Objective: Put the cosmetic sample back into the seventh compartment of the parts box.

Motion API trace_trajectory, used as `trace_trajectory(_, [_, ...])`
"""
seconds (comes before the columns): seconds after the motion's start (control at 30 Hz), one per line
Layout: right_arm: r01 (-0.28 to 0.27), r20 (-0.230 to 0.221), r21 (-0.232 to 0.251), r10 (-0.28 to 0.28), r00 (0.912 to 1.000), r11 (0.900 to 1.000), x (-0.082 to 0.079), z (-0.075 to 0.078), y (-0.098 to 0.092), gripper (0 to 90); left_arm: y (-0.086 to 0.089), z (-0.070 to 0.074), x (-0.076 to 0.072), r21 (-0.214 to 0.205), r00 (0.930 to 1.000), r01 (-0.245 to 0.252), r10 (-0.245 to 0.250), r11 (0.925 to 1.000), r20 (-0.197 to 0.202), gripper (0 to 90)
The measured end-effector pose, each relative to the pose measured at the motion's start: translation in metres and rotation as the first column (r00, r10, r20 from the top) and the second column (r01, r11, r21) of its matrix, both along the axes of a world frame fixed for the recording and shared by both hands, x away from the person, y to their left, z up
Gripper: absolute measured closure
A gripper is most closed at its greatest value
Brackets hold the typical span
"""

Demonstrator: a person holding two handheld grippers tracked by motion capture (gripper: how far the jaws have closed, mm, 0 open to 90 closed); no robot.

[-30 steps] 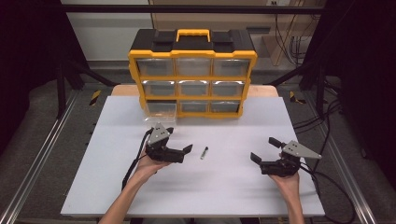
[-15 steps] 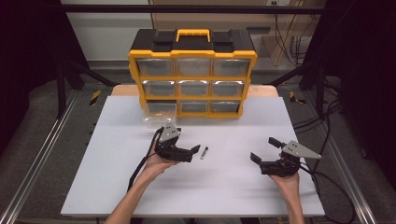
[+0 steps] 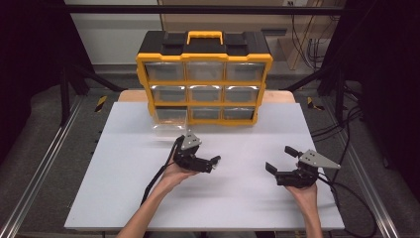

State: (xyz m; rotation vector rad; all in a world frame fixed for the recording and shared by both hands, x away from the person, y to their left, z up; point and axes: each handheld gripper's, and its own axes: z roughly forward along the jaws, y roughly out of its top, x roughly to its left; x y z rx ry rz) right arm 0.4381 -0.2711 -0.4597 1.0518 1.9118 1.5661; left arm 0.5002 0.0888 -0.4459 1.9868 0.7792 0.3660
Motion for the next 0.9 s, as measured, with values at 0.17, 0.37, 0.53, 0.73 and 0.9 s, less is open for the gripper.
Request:
trace_trajectory(0.17, [0.000,0.004,0.000,0.000,1.0000,1.0000,0.000,0.000,0.000,0.4,-0.006,-0.005,0.003,0.007,0.9998,-0.003,0.003,1.0000,-0.018,2.1])
trace_trajectory(0.37, [-0.001,0.001,0.002,0.001,1.0000,1.0000,0.000,0.000,0.000,0.4,-0.013,-0.012,0.005,0.038,0.9995,-0.001,0.003,0.9993,-0.031,2.1])
trace_trajectory(0.53, [0.001,0.005,0.003,-0.001,1.0000,1.0000,0.000,0.000,0.000,0.4,-0.016,-0.018,0.007,0.057,0.9988,-0.014,0.016,0.9983,-0.047,2.8])
trace_trajectory(0.73, [0.000,0.000,0.001,0.000,1.0000,1.0000,0.000,0.000,0.000,0.4,-0.021,-0.025,0.009,0.086,0.9970,-0.025,0.031,0.9960,-0.070,5.5])
trace_trajectory(0.9, [-0.001,-0.004,0.003,0.001,1.0000,1.0000,0.000,0.000,0.000,0.4,-0.025,-0.029,0.009,0.104,0.9954,-0.035,0.044,0.9939,-0.086,9.2])
